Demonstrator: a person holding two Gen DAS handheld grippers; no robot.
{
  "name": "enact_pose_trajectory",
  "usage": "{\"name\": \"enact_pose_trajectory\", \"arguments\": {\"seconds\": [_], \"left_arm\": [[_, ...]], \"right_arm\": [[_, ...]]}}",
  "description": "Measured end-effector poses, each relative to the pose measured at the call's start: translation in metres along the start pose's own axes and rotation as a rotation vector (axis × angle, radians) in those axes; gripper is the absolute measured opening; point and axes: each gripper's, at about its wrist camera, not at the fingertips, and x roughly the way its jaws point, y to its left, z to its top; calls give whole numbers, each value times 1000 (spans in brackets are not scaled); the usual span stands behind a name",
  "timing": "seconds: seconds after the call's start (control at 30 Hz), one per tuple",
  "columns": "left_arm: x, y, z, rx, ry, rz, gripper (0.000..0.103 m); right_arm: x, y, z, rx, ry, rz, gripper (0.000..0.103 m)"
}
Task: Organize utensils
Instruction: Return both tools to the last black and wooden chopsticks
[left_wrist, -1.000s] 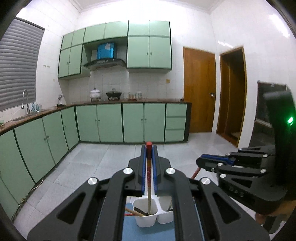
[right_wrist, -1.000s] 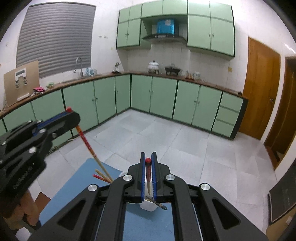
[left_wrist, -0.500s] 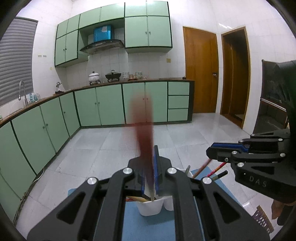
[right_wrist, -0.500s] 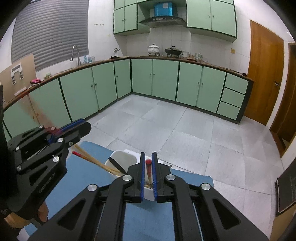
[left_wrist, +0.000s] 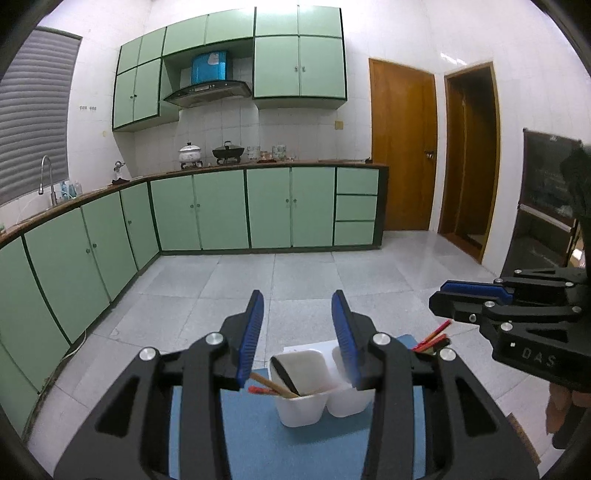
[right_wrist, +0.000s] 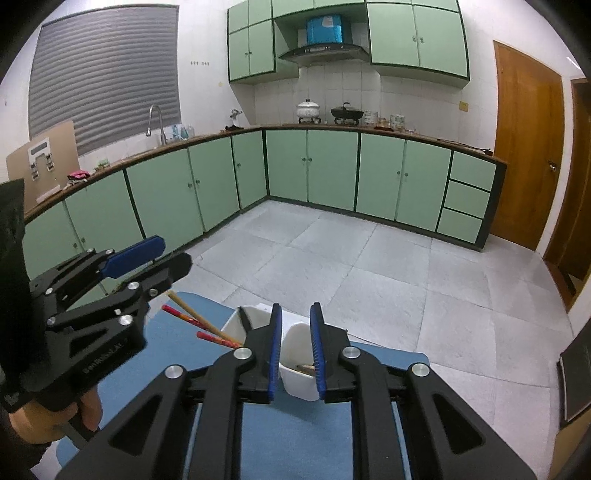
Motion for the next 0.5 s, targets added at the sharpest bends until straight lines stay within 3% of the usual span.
{"name": "enact_pose_trajectory", "arguments": {"seconds": [0.13, 0.23, 0.33, 0.5], "left_arm": [[-61, 9, -30, -29, -47, 2, 49], [-109, 12, -82, -45, -44, 32, 53], [-154, 7, -144, -32, -16, 81, 53], [-221, 0, -229, -111, 55, 143, 54]], "right_arm": [[-40, 3, -41, 29, -56, 31, 15], [-74, 15, -111, 53, -78, 42, 16], [-100, 30, -194, 111, -50, 51, 16], [-134, 72, -315, 141, 26, 30, 16]]}}
